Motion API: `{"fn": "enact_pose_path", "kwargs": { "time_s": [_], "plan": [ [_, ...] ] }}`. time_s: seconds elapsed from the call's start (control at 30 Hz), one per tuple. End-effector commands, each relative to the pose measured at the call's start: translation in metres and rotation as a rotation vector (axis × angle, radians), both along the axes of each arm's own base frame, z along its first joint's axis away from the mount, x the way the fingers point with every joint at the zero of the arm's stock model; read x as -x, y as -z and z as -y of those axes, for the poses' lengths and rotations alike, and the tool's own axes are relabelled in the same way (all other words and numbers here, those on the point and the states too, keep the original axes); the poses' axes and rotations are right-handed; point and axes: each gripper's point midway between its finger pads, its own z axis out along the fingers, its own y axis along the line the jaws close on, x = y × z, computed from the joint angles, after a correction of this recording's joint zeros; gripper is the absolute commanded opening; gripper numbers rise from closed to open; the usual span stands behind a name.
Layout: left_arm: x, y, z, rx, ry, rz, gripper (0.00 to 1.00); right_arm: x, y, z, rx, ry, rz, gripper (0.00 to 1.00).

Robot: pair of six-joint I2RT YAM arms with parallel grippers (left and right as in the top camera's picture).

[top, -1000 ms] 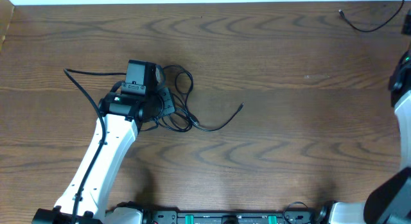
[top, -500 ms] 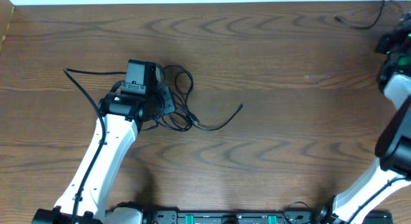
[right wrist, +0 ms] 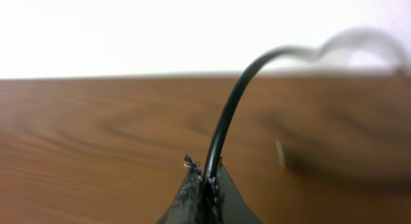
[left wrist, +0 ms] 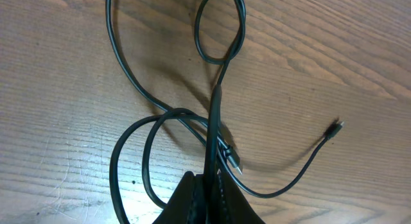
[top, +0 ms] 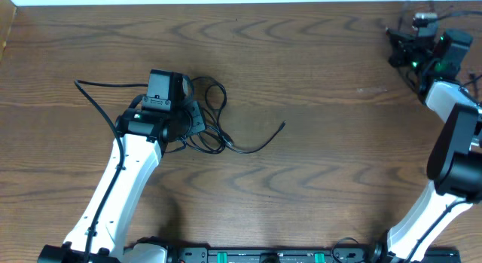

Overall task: Untangle cables
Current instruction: 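Return the right gripper to the remaining black cables held by left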

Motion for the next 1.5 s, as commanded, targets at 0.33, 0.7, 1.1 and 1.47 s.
{"fn": "enact_pose_path", "kwargs": {
  "time_s": [0.33,0.7,1.1,1.47],
  "plan": [
    [0.000,0.001,0.001,0.008,0.000,-0.003,0.08,0.117,-0.279,-0.070,-0.366,-0.220,0.248,0.01],
    [0.000,0.001,0.001,0.008,0.000,-0.003,0.08,0.124,-0.167,-0.061,0.237,-0.319,0.130,0.01],
    [0.000,0.001,0.001,0.008,0.000,-0.003,0.08,0.115,-0.134,-0.058,0.113,-0.259,-0.022,0.06],
    [-0.001,0.001,-0.005,-0.023,-0.014,0.002,0.08,0.161,-0.094,-0.197,0.115,-0.671,-0.152,0.01]
  ]
}}
